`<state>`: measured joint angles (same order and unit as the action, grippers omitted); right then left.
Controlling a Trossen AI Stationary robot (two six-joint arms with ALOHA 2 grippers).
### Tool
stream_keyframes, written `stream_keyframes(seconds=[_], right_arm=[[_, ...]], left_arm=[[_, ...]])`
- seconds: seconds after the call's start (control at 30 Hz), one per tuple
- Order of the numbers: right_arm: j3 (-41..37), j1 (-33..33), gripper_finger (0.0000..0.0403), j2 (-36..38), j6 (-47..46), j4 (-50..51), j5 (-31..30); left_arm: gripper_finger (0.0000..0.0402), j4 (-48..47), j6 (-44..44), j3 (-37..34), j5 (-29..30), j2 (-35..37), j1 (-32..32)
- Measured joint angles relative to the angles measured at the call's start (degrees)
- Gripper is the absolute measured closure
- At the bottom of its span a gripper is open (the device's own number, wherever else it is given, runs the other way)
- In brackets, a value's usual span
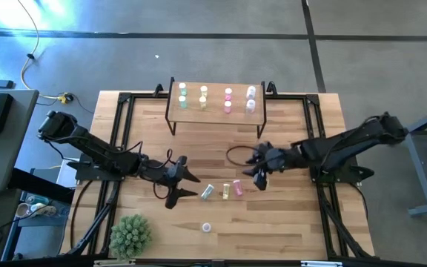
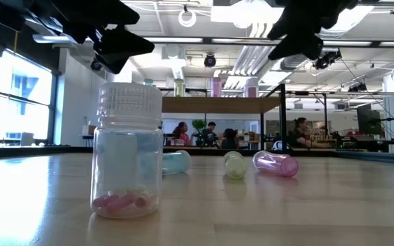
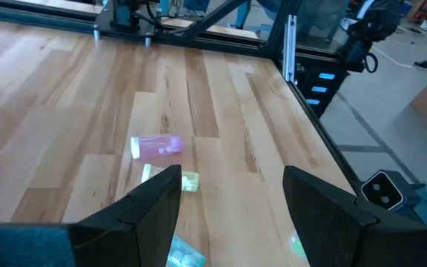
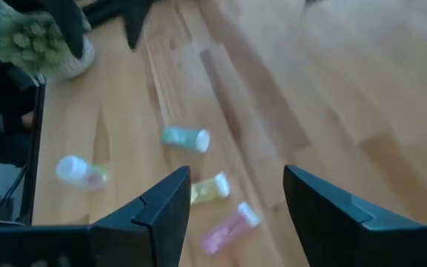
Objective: Pick and place medicine bottles onto shelf by color
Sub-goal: Put the blue pill bottle on the shelf aligned with the other blue pill bottles
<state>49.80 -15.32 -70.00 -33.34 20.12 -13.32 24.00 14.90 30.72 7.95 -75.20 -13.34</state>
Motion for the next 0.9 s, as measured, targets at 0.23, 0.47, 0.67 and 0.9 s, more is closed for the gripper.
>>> stream_keyframes(seconds=[0.23,0.47,0.67,0.9], right_arm=[[-0.02,-5.94,0.0197,-6.33,-4.30,-2.49,-4.41],[1.43,-9.30,0.0197,-8.54,-4.16,-8.26,-6.03],[6.95,-10.24,0.0197,-8.52,1.69,-6.84,-9.93],[12.97,-9.47,0.0197,-8.43,-3.27,4.21,-12.74]], left_arm=[[0.0177,-0.89,0.12,0.00,0.28,0.00,-0.37],[0.0177,-1.92,0.15,0.00,0.27,0.00,-0.37],[0.0177,-2.13,1.53,0.00,0.30,0.00,-0.45],[0.0177,-4.52,0.63,1.55,4.55,0.00,-2.21]])
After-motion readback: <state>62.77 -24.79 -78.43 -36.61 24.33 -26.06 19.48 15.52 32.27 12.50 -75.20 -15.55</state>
